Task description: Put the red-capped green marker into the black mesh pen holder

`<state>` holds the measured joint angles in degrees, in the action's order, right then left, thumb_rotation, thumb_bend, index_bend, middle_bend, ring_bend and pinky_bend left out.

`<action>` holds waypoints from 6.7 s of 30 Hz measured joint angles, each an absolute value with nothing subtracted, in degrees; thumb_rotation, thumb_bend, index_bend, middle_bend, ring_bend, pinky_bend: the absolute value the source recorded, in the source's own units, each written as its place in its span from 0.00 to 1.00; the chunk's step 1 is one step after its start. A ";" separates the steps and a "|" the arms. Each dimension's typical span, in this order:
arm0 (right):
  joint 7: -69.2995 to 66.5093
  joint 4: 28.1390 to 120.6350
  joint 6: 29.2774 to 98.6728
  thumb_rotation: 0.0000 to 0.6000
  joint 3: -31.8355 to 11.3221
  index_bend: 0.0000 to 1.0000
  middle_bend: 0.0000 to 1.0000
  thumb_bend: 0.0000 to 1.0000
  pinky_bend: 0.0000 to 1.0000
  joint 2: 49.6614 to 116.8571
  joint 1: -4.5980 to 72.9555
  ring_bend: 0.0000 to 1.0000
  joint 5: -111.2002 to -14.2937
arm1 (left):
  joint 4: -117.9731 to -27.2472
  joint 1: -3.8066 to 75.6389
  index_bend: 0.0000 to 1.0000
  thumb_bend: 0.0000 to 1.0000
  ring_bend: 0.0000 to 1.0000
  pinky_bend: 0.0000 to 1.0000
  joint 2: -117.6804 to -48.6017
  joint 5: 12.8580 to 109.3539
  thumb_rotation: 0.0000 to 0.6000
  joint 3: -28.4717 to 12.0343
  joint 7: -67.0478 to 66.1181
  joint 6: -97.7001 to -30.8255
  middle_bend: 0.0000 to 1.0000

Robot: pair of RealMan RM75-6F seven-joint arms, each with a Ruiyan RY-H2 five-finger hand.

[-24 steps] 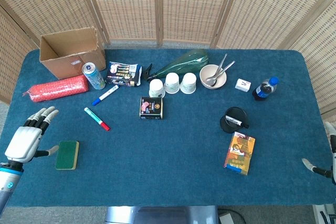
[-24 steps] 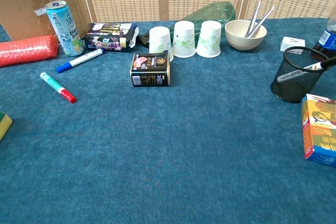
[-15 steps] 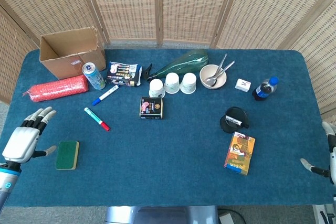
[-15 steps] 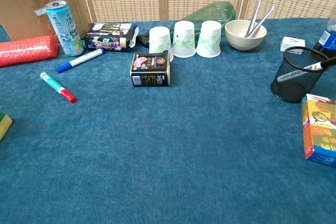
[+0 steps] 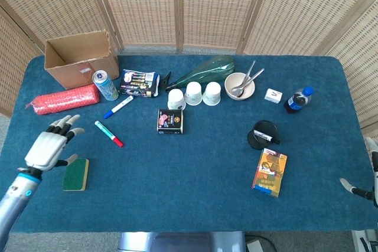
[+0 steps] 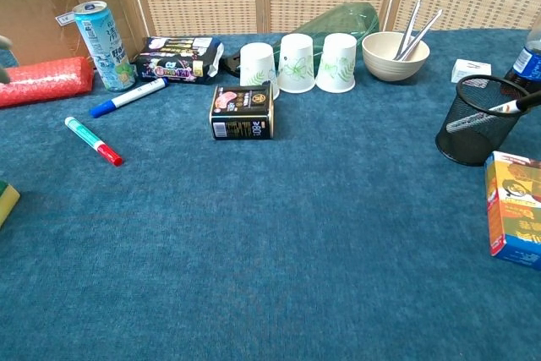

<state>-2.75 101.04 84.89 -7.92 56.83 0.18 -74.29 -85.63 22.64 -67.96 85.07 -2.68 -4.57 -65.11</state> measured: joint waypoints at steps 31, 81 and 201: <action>-7.60 100.02 83.34 1.00 -8.21 0.00 0.00 0.00 0.02 55.48 -0.05 0.00 -73.62 | -66.65 37.66 0.38 0.33 0.00 0.17 -86.58 76.98 1.00 -5.23 -22.71 -49.30 0.00; -10.71 99.55 82.06 1.00 -8.02 0.00 0.00 0.00 0.02 54.75 -0.02 0.00 -73.97 | -63.02 40.15 0.65 0.40 0.00 0.22 -92.50 74.36 1.00 -4.58 -25.51 -50.64 0.00; -46.47 68.82 49.85 1.00 -14.16 0.31 0.38 0.14 0.53 86.97 26.38 0.29 -70.85 | -86.01 33.63 0.65 0.40 0.00 0.22 -69.67 78.90 1.00 -9.07 12.77 -61.16 0.00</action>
<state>-46.47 68.82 49.85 -14.16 86.97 26.38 -70.85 -86.01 33.63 -69.67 78.90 -9.07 12.77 -61.16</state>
